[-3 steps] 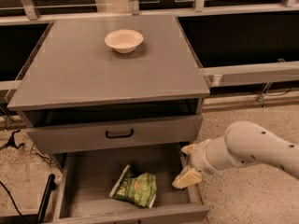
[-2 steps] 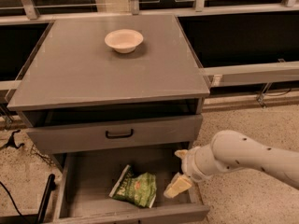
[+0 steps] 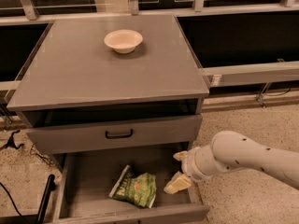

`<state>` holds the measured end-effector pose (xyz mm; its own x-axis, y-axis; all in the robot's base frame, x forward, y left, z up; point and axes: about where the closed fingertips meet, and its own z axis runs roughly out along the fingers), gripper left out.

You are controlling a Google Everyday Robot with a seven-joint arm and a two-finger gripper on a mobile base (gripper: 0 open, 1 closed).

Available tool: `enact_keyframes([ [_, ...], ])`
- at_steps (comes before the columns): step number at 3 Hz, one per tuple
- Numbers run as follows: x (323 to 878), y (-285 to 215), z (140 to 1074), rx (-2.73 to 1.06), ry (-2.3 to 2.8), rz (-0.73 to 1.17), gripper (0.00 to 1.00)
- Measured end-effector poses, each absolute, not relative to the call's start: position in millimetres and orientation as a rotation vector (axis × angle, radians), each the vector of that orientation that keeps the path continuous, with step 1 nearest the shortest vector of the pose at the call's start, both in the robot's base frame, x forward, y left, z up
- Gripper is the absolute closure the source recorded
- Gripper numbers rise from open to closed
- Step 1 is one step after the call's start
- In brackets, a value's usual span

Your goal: Pick green jalapeno chip bag from middle drawer and place on counter

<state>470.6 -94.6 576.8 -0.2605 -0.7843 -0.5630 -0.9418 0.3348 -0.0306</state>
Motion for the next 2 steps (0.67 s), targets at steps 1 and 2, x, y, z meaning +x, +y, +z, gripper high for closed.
enact_keyframes([
  [1,471,-87,563,-1.499,2.108,0.465,0.24],
  [2,478,-58,519,-1.459,2.085,0.545,0.21],
])
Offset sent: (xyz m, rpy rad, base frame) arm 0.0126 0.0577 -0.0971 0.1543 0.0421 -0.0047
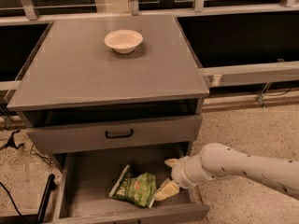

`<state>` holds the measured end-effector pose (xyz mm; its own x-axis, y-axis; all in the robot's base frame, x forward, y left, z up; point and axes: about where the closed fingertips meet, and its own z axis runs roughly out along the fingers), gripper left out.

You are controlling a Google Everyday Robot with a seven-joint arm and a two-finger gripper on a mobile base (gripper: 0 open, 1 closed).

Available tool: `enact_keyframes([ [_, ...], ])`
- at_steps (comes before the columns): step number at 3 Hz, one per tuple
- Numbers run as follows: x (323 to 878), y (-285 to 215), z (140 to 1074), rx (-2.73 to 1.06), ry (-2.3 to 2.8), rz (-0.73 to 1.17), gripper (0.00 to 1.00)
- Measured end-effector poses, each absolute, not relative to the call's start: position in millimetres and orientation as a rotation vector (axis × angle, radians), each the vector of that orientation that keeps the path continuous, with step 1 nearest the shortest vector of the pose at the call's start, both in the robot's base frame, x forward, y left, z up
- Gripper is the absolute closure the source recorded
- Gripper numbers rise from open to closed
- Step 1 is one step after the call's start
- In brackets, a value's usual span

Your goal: Pick green jalapeno chip bag from middle drawer and place on counter

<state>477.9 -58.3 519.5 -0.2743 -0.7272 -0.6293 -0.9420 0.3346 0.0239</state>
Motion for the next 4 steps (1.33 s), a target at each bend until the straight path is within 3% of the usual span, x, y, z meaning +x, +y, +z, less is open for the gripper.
enact_keyframes([
  [4,504,5,424,-1.326,2.017,0.675,0.25],
])
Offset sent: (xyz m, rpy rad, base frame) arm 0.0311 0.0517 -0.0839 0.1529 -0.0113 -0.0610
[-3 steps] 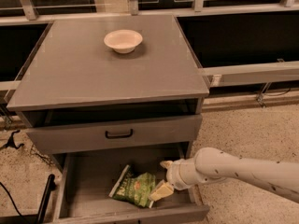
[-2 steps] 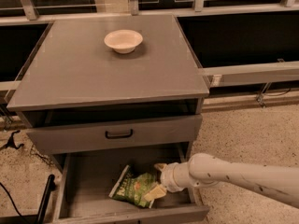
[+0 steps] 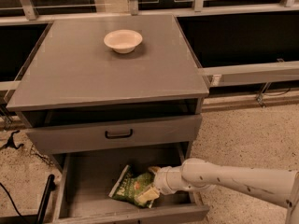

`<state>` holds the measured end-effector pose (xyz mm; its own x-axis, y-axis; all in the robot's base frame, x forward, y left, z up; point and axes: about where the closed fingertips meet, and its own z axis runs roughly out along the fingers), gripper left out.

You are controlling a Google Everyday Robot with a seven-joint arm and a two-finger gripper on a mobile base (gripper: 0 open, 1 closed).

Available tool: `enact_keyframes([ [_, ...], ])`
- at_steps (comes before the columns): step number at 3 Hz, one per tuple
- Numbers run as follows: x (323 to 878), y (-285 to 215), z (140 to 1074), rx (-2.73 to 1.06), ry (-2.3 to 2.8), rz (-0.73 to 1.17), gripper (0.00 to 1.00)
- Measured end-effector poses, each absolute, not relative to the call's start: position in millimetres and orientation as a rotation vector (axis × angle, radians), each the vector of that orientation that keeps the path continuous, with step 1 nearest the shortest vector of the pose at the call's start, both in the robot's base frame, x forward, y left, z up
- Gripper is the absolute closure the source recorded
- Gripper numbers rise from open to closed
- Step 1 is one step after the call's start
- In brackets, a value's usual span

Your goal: Pick green jalapeno chip bag from middle drawer and place on counter

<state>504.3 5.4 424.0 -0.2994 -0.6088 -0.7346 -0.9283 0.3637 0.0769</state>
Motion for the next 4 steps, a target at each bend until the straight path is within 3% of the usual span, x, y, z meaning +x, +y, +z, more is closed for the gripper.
enact_keyframes([
  [1,503,16,409,-1.342,2.017,0.692,0.25],
  [2,500,22,397,-1.377,2.021,0.688,0.44],
  [3,500,23,395,-1.383,2.022,0.687,0.75],
  [4,500,23,395,-1.383,2.022,0.687,0.97],
])
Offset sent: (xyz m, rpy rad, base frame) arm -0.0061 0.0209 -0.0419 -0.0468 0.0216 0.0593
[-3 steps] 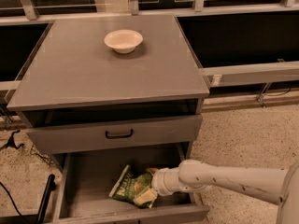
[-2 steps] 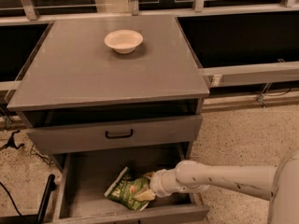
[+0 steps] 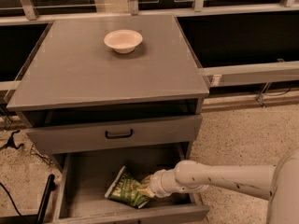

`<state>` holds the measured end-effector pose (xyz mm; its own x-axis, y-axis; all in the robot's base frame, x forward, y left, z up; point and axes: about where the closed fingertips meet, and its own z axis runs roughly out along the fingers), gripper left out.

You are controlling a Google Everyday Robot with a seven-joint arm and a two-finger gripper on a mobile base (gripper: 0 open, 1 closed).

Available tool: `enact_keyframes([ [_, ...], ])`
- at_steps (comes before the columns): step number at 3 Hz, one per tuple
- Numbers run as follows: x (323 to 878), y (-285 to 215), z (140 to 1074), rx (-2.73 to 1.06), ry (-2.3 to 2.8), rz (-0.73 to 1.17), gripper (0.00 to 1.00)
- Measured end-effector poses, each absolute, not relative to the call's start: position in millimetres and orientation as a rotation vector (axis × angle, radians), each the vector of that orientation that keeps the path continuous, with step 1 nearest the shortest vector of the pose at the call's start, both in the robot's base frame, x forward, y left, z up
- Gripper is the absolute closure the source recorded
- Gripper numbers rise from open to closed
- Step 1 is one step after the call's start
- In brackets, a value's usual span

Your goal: Pick green jalapeno chip bag from middle drawer and place on counter

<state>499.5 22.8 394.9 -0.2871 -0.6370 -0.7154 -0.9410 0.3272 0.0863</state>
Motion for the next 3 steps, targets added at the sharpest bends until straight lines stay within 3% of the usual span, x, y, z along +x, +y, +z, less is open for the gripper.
enact_keyframes([
  [3,509,17,457,-1.458,1.943,0.727,1.00],
])
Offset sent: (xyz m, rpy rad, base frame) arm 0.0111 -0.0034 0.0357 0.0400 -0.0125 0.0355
